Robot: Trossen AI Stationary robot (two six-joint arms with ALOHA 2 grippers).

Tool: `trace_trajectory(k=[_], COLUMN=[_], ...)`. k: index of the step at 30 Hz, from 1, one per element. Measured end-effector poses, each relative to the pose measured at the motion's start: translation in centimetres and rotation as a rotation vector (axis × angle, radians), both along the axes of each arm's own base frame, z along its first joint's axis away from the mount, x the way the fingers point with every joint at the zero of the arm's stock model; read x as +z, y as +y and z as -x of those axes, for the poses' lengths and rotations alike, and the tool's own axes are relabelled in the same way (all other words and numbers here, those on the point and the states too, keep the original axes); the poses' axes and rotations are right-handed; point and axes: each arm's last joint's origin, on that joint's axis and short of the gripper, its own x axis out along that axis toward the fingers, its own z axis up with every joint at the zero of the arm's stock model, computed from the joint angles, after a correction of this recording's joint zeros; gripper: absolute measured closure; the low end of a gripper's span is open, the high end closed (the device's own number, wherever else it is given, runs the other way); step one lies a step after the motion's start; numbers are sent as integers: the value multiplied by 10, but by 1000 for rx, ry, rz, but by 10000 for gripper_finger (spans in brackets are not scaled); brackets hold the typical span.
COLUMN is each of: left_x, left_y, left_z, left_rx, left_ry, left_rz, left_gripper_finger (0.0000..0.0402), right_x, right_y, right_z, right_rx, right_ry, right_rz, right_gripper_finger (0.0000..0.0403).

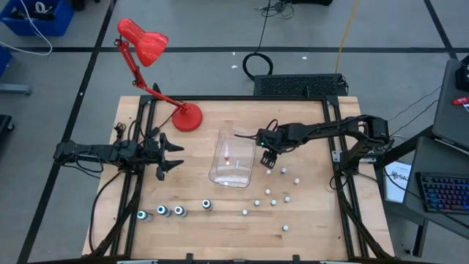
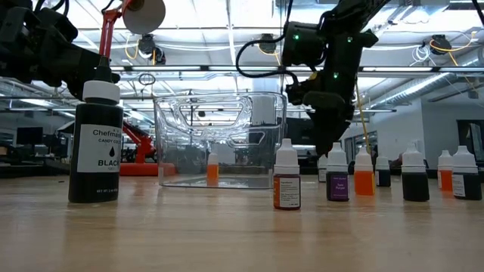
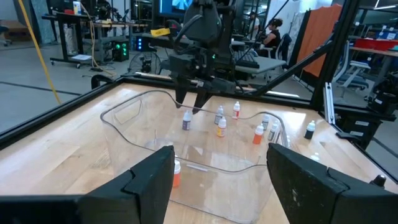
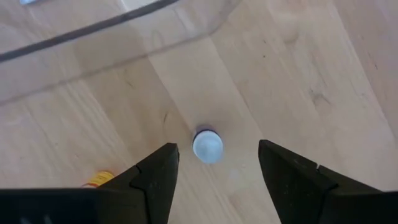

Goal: Pick & Place food coloring
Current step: Put the small purple food coloring bottle into the transparent bin

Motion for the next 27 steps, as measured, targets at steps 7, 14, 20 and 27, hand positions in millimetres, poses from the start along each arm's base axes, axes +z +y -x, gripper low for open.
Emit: trace_trajectory(k=[7,14,20,27], left_x=[0,0,0,0], left_y=[0,0,0,0], left_z=[0,0,0,0], left_rx=[0,0,0,0], left_ry=[0,0,0,0], left_rz=[0,0,0,0], left_gripper_finger=[149,149,149,149], right_x=[0,4,-11,-19], right_y=[2,-1,-3,-4], right_z=[2,0,-4,-8], right_rx=[-7,-18,2,20], right_ry=[11,9,73,80], right_rz=[-80,-52,-5,-4], right_gripper_finger=[192,192,192,193])
